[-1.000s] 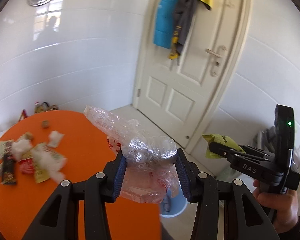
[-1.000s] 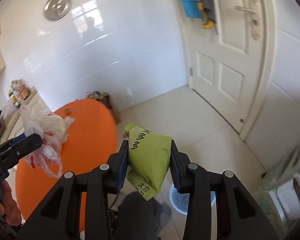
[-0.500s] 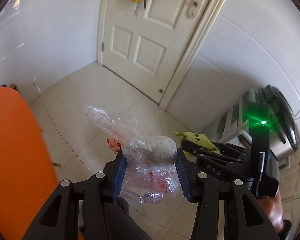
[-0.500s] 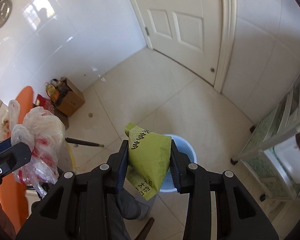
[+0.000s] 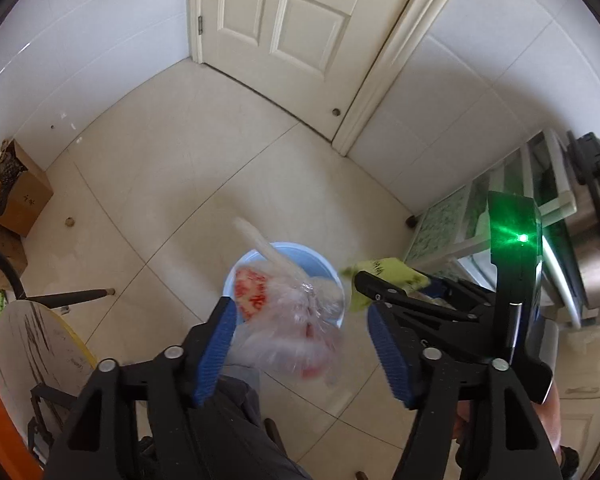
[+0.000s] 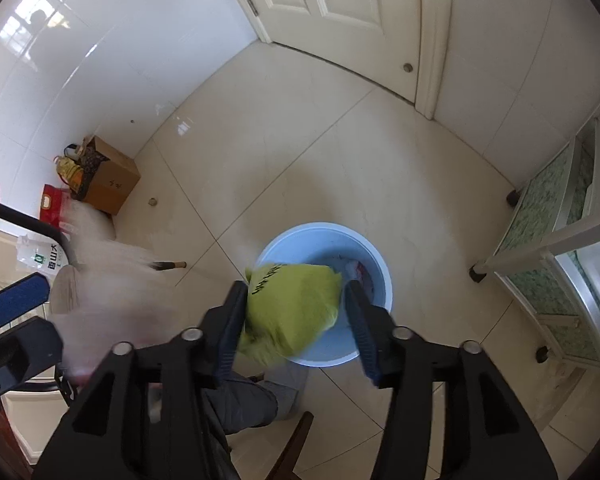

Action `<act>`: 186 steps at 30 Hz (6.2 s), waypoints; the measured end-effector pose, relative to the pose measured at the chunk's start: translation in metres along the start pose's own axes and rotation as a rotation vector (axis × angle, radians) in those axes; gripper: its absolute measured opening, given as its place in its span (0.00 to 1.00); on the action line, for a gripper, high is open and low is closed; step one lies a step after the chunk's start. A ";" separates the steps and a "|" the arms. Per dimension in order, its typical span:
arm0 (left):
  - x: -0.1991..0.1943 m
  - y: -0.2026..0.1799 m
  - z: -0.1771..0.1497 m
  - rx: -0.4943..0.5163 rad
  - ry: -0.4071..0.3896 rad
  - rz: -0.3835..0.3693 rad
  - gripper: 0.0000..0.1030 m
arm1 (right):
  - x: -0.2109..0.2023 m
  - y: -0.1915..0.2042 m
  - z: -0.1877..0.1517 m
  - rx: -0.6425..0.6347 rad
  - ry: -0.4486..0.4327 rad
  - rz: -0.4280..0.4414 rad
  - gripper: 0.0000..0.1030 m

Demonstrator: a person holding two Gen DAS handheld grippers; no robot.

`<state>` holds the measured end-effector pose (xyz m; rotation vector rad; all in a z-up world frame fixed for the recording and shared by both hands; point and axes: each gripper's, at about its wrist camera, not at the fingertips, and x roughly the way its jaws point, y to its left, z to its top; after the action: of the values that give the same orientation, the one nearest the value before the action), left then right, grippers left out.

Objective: Collect trash
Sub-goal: 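Open both tools to drop the bag and wrapper into the bin, then move both tools back over the orange table, then grasp the black snack wrapper with the left tool while the right tool grasps white tissue, then carry the black wrapper and tissue with both tools to the bin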

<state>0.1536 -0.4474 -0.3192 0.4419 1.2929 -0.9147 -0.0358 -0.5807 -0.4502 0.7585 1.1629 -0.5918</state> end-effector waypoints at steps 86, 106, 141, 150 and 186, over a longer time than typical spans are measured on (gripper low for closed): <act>-0.332 0.251 -0.391 -0.720 -0.517 0.487 0.99 | -0.109 0.476 -0.103 -0.842 -0.246 0.185 0.92; -0.263 0.338 -0.282 -0.650 -0.404 0.483 0.41 | -0.044 0.513 -0.102 -0.982 -0.123 0.194 0.41; -0.321 0.240 -0.315 -0.536 -0.671 0.286 0.17 | -0.159 0.403 -0.110 -0.781 -0.250 0.356 0.21; -0.319 0.162 -0.308 -0.393 -0.705 0.233 0.17 | -0.202 0.345 -0.095 -0.692 -0.341 0.356 0.21; -0.034 0.028 -0.070 -0.071 -0.075 -0.110 0.21 | -0.048 0.033 0.001 -0.082 -0.083 0.051 0.24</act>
<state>0.1320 -0.3682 -0.3113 0.2806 1.2869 -0.9649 -0.0248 -0.5594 -0.3973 0.6858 1.0816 -0.5251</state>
